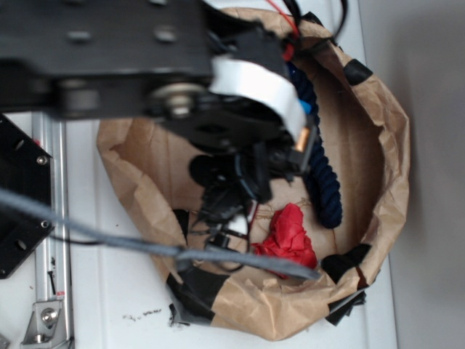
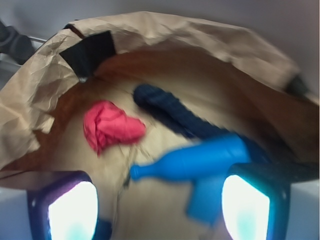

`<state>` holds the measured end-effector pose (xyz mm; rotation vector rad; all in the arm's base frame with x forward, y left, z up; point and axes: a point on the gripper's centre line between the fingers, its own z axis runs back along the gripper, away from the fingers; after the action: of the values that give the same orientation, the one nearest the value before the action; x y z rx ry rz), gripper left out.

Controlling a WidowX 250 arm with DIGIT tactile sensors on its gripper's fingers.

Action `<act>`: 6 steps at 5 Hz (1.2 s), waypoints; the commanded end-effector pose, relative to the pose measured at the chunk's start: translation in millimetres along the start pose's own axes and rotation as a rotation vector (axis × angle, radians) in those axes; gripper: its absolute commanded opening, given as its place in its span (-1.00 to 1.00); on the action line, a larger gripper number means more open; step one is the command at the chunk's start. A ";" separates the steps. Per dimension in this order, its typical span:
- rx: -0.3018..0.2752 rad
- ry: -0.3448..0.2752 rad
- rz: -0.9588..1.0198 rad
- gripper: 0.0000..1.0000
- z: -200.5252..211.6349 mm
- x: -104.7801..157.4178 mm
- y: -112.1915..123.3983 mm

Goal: Grab the red paper.

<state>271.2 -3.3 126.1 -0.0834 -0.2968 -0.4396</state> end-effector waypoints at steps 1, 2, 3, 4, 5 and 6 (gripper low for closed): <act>-0.081 0.002 -0.211 1.00 -40.4 19.3 -39.6; -0.096 0.016 -0.310 1.00 -52.3 12.8 -79.8; 0.012 -0.026 -0.320 1.00 -66.6 18.8 -87.5; -0.006 -0.072 -0.319 1.00 -91.8 35.8 -85.6; -0.049 -0.039 -0.316 -1.00 -111.3 36.6 -90.0; -0.051 -0.028 -0.289 -1.00 -109.9 28.0 -90.6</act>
<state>291.4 -90.1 24.6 -0.0953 -0.3142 -0.6898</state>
